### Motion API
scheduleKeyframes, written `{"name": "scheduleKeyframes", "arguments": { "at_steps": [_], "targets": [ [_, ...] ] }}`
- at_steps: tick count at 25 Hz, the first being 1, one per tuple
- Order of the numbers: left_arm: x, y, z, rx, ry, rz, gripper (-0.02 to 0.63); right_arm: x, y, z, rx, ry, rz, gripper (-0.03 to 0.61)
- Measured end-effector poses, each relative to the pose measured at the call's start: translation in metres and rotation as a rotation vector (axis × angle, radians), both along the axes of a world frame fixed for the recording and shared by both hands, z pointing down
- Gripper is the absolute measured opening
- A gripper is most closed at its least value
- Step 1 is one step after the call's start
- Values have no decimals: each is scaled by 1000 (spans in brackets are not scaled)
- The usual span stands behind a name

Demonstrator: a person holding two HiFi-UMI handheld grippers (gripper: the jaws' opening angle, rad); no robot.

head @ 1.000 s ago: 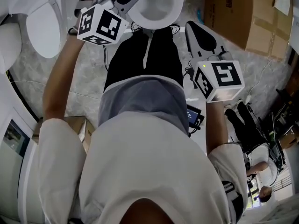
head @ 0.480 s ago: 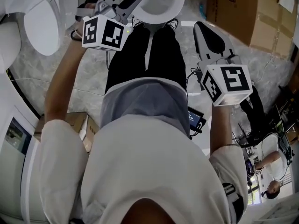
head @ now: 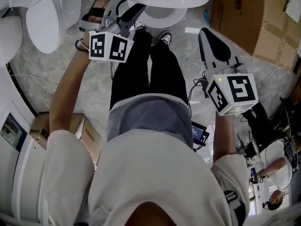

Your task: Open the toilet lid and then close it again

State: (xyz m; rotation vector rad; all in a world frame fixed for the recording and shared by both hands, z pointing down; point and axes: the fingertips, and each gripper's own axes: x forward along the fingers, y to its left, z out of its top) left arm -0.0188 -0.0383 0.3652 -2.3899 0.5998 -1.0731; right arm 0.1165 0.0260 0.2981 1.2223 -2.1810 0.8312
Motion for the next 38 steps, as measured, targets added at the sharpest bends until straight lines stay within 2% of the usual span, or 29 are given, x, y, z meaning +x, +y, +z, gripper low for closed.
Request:
{"name": "scheduleKeyframes", "arguments": {
  "at_steps": [18,38],
  "targets": [
    [-2,47,54,75,-83,-50,204,2,27,41,1,-27,-111,11],
    [-3,86,114,114,-158,-57,204,-2,47,96,-61,-64,-121,11]
  ]
}}
